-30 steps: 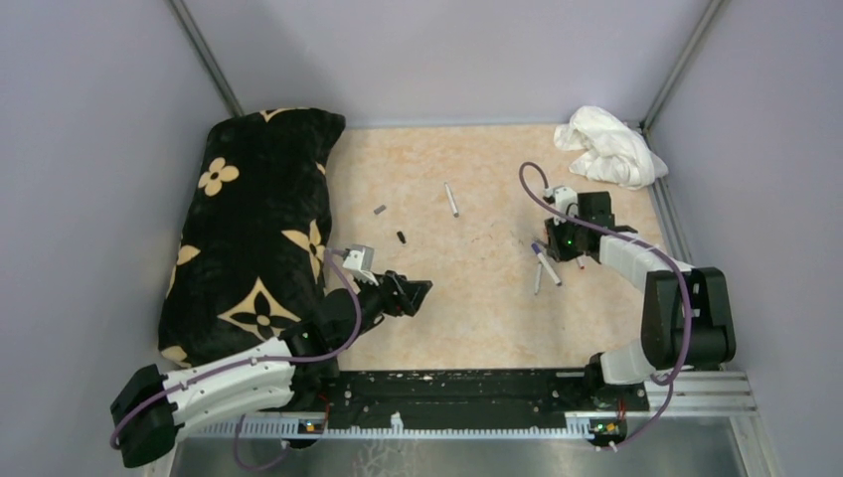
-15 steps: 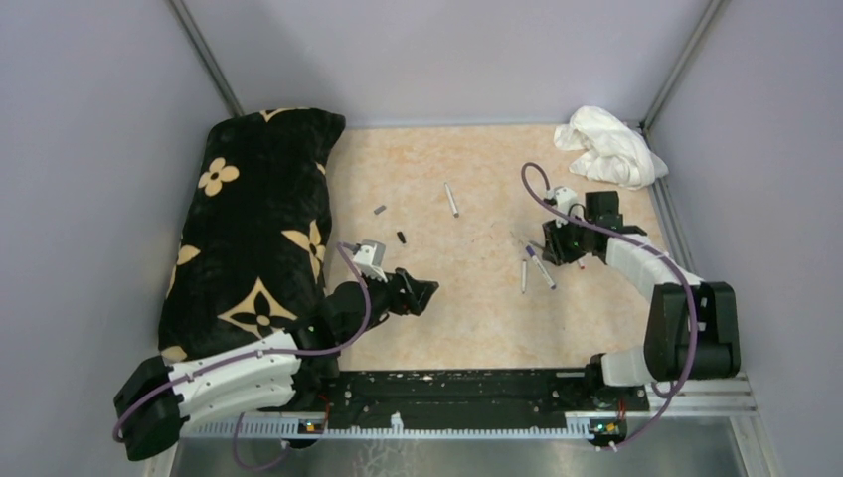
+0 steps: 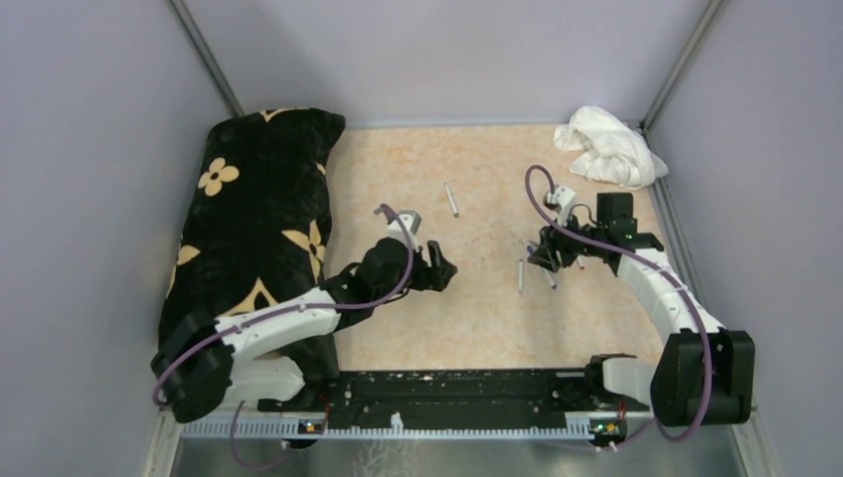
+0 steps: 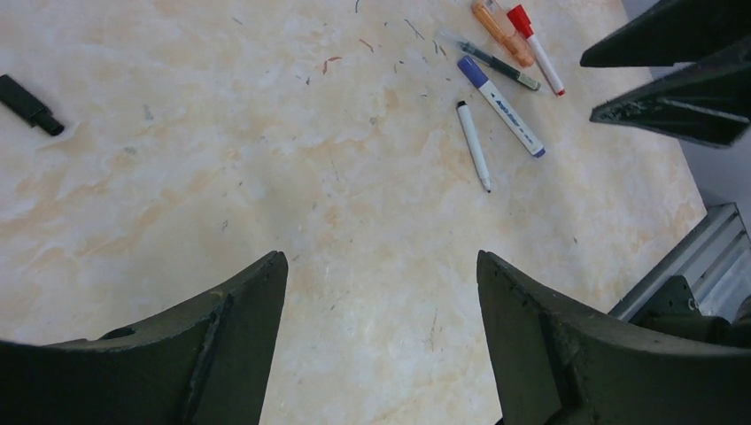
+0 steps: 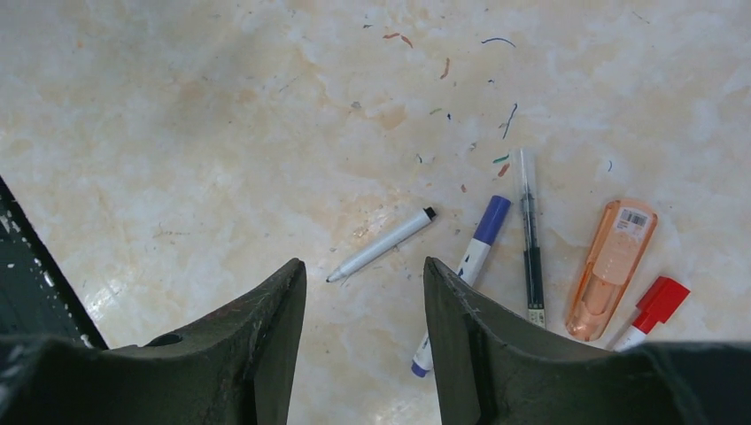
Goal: Insert the pens into the pen caps
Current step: Place the pen at the center of the board, then pick up the pen from the center of the board.
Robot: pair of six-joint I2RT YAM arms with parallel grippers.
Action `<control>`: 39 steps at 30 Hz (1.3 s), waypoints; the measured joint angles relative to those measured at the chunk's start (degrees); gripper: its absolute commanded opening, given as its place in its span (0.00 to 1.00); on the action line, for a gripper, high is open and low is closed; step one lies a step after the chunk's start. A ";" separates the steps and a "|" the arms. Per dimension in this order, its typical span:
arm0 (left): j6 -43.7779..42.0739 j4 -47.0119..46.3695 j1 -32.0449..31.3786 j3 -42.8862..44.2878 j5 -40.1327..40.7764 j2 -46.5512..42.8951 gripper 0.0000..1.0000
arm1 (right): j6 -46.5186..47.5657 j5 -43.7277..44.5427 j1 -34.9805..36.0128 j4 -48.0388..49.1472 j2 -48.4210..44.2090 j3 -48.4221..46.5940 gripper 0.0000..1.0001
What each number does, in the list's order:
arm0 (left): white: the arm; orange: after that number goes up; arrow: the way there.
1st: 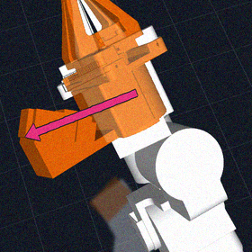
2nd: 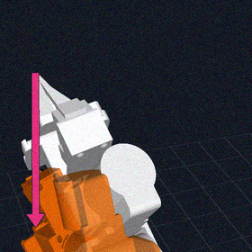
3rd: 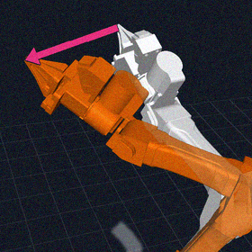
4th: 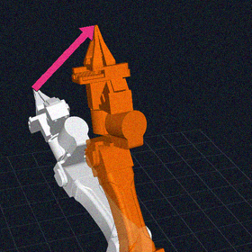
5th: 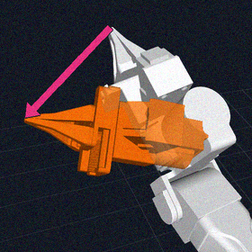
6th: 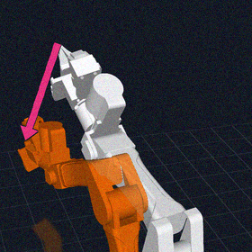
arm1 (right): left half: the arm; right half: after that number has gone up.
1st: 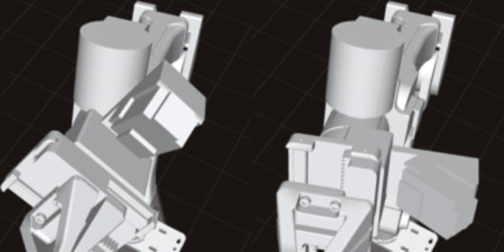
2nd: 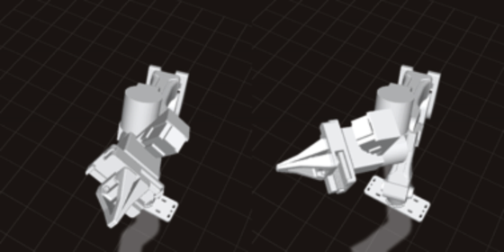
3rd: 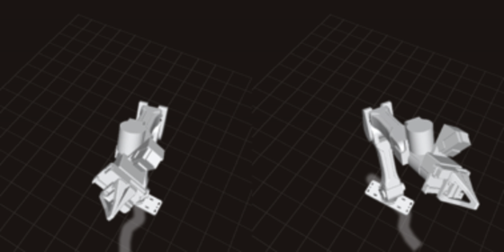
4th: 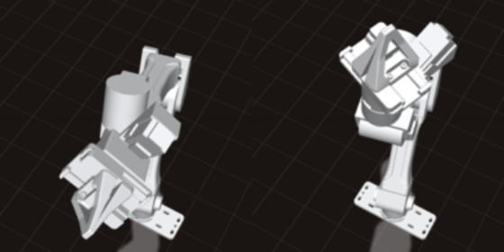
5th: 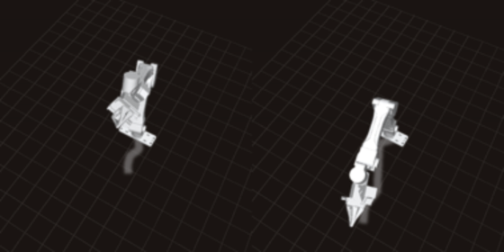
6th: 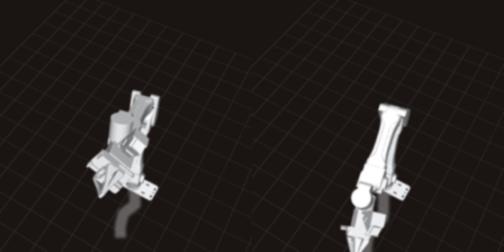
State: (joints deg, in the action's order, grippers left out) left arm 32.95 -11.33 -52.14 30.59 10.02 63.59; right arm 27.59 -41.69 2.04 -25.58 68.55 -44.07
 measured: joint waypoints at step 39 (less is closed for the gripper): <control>1.77 21.22 -9.77 47.87 6.88 49.16 0.68 | -9.79 -9.20 -10.86 0.79 -6.25 -1.46 0.56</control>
State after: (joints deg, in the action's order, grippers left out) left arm 34.72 9.89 -61.91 78.46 16.91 112.75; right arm 17.80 -50.89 -8.82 -24.80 62.30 -45.54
